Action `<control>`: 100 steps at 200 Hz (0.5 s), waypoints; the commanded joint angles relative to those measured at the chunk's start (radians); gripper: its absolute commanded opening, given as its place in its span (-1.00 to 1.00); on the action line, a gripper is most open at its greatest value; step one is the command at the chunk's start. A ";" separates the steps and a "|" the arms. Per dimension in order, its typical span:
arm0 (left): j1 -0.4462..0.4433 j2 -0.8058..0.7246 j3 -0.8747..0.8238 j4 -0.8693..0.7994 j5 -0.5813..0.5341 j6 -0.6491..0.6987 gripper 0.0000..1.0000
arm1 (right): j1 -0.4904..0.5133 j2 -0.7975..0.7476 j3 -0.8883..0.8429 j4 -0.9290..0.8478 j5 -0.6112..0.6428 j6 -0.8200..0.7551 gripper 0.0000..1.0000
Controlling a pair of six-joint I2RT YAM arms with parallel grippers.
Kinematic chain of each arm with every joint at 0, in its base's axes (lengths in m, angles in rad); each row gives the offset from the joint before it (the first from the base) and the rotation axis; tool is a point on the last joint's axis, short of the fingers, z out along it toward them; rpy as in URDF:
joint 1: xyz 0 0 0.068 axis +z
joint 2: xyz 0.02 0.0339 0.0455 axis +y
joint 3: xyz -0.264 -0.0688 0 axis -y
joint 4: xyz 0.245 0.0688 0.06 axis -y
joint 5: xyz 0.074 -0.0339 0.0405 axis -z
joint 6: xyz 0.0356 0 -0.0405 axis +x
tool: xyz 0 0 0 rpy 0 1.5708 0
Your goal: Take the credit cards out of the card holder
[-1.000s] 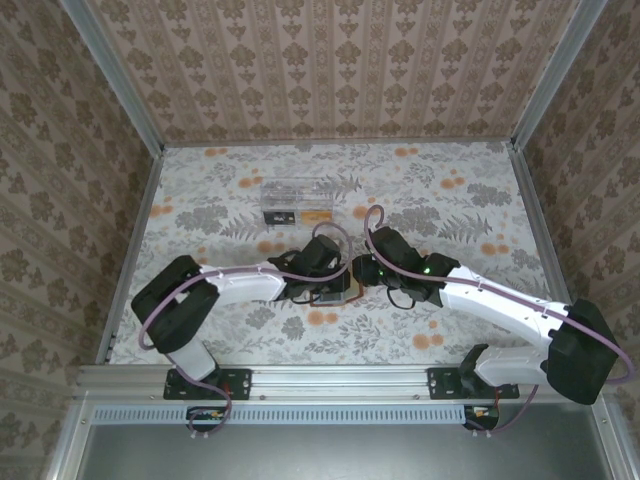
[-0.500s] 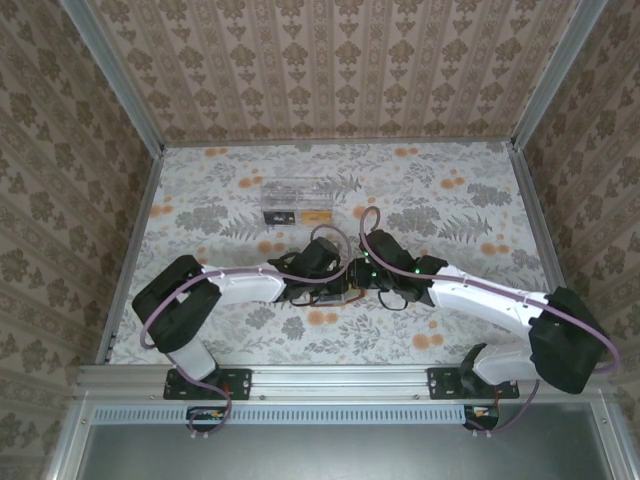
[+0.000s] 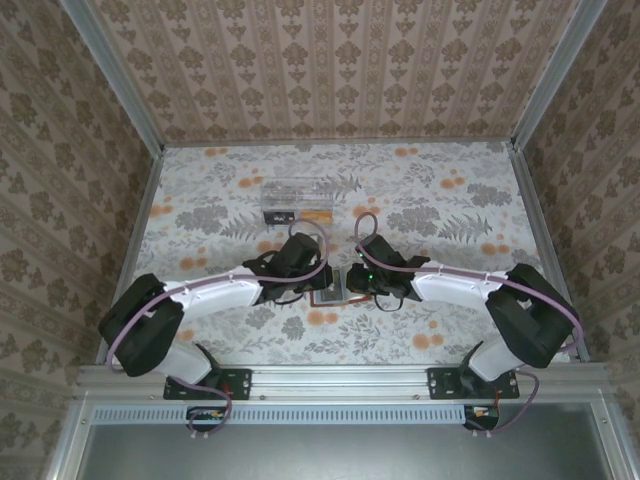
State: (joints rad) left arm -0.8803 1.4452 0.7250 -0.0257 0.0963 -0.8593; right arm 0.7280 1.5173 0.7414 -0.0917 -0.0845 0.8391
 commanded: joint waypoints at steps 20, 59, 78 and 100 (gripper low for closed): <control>0.035 -0.028 -0.074 -0.055 -0.015 0.034 -0.84 | -0.001 0.017 0.017 0.014 -0.026 0.015 -0.64; 0.036 0.002 -0.086 -0.030 -0.003 0.028 -0.85 | 0.005 0.027 0.045 0.043 -0.080 0.015 -0.55; 0.036 0.012 -0.092 -0.020 0.005 0.026 -0.86 | 0.005 0.053 0.060 0.058 -0.111 0.015 -0.54; 0.035 0.014 -0.093 -0.015 0.003 0.026 -0.86 | 0.005 0.078 0.071 0.079 -0.136 0.018 -0.52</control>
State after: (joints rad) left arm -0.8482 1.4506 0.6476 -0.0540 0.0937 -0.8482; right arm 0.7292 1.5631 0.7849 -0.0402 -0.1673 0.8425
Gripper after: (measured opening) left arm 0.072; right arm 0.239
